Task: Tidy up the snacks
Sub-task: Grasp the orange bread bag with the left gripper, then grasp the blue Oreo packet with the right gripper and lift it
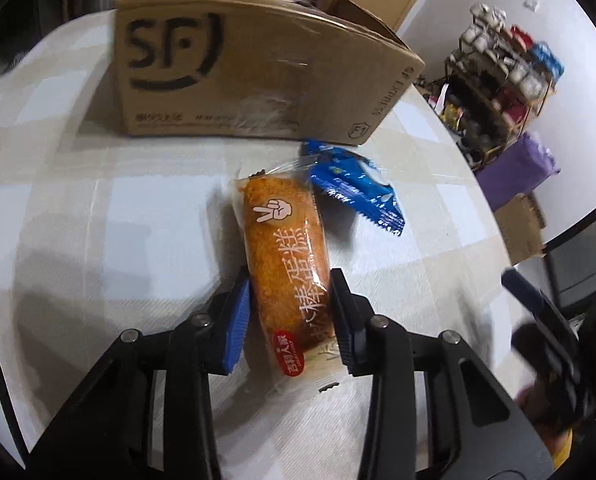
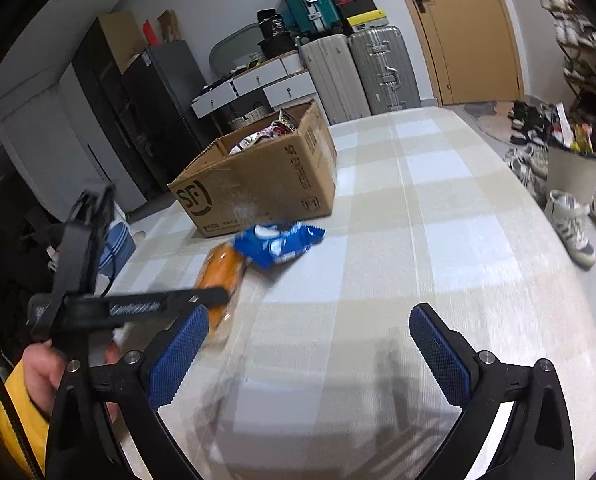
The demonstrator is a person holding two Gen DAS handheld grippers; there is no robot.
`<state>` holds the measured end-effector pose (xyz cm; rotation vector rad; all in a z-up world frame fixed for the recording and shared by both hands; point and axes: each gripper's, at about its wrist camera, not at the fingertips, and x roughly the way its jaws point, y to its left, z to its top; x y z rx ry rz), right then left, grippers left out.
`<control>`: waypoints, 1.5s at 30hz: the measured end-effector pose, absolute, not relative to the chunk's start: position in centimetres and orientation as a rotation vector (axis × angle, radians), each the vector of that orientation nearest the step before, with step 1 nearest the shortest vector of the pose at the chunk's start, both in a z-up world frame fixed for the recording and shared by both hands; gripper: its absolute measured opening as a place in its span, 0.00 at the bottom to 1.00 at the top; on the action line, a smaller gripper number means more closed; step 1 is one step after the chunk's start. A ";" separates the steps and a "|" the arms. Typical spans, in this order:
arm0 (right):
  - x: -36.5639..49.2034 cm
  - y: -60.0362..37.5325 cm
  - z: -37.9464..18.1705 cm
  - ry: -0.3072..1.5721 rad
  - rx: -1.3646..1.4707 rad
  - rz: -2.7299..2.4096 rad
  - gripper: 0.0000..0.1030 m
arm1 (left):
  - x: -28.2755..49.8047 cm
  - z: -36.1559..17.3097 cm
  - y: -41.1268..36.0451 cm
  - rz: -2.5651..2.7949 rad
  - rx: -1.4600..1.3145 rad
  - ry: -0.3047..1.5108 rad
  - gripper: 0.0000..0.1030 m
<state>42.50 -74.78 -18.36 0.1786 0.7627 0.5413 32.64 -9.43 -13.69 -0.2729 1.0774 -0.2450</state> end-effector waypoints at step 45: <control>48.8 -63.6 -20.1 0.932 0.095 0.607 0.43 | 24.6 -12.9 0.8 -0.186 -0.308 0.991 0.32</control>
